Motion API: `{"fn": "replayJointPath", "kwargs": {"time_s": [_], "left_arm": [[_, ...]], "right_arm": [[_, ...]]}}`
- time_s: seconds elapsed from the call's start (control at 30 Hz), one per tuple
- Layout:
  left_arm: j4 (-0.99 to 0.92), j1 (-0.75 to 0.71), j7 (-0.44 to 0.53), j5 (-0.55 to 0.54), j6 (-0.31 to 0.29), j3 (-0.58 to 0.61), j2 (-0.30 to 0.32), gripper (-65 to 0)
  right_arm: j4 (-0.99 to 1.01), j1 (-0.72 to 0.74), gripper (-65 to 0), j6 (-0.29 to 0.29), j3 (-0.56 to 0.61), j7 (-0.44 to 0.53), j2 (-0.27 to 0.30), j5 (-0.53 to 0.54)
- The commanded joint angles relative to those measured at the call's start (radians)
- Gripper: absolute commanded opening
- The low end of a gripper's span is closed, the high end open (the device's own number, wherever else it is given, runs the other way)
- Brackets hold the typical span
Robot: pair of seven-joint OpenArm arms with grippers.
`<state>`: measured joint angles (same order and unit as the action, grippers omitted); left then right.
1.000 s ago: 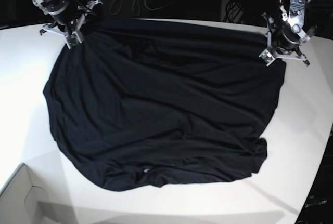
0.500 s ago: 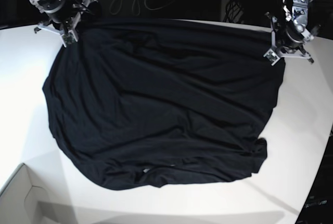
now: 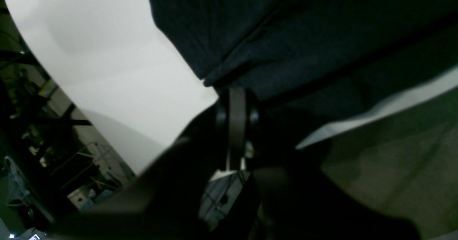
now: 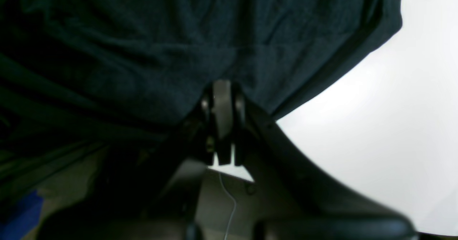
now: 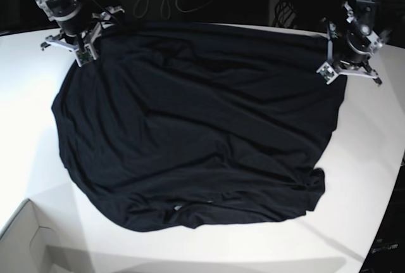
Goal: Layout the t-shirt on the table in an organized manner, then fold the t-shirt properly
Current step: 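Drag the held shirt edge toward the robot with both grippers, then hold the shirt edge with both grippers and pull it outward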
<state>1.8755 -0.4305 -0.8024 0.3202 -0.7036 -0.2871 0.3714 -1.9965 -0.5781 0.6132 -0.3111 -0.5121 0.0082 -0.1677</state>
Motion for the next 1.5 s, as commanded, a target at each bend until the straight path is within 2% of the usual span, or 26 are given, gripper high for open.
{"fn": "replayJointPath", "kwargs": {"time_s": [0.0,0.13,0.17,0.33,0.43,0.6,0.83,1.0,1.13,1.2,1.33,1.47], "left_arm": [[0.023,-0.014,0.007,0.003,0.005,-0.031,0.011,-64.5],[0.025,-0.014,0.011,0.0,0.005,-0.133,-0.028,-61.9],[0.026,-0.009,0.011,0.0,0.005,-0.165,-0.039,-58.5],[0.032,0.022,0.011,-0.003,0.005,-0.286,-0.107,-32.2],[0.026,0.02,0.001,-0.062,0.005,-0.318,-0.14,-24.7],[0.022,0.003,-0.001,-0.157,0.005,-0.392,-0.208,-23.6],[-0.003,0.005,-0.001,-0.165,0.005,-0.475,-0.282,-23.5],[-0.081,0.014,-0.001,-0.178,0.005,-0.478,-0.291,-23.5],[-0.086,0.005,-0.001,-0.31,0.005,-0.481,-0.291,-23.5],[-0.09,0.005,-0.001,-0.341,0.005,-0.481,-0.291,-23.5],[-0.095,0.008,-0.001,-0.355,0.005,-0.481,-0.291,-23.5],[-0.113,0.014,0.01,-0.355,0.005,-0.487,-0.308,-23.5]], "right_arm": [[-0.017,-0.007,-65.0,0.001,-0.003,0.016,0.005,0.009],[-0.016,-0.009,-63.3,0.001,-0.003,0.014,0.005,0.009],[-0.016,-0.009,-60.9,0.001,-0.003,0.014,0.005,0.009],[-0.014,-0.009,-49.0,0.001,-0.003,0.014,-0.006,0.009],[-0.014,-0.009,-45.7,0.001,-0.004,0.016,-0.007,0.009],[-0.014,-0.007,-45.4,0.001,-0.01,0.016,-0.007,0.009],[-0.016,-0.007,-45.7,0.001,-0.012,0.016,-0.007,0.009],[-0.016,-0.007,-45.2,0.001,-0.012,0.016,-0.007,0.009],[-0.016,-0.007,-44.9,0.001,-0.012,0.016,-0.007,0.009],[-0.016,-0.009,-42.9,0.001,-0.012,0.016,-0.007,0.009],[-0.016,-0.009,-37.2,0.001,-0.012,0.017,-0.007,0.009],[-0.016,-0.009,-36.5,0.001,-0.012,0.017,-0.004,0.009]]}}
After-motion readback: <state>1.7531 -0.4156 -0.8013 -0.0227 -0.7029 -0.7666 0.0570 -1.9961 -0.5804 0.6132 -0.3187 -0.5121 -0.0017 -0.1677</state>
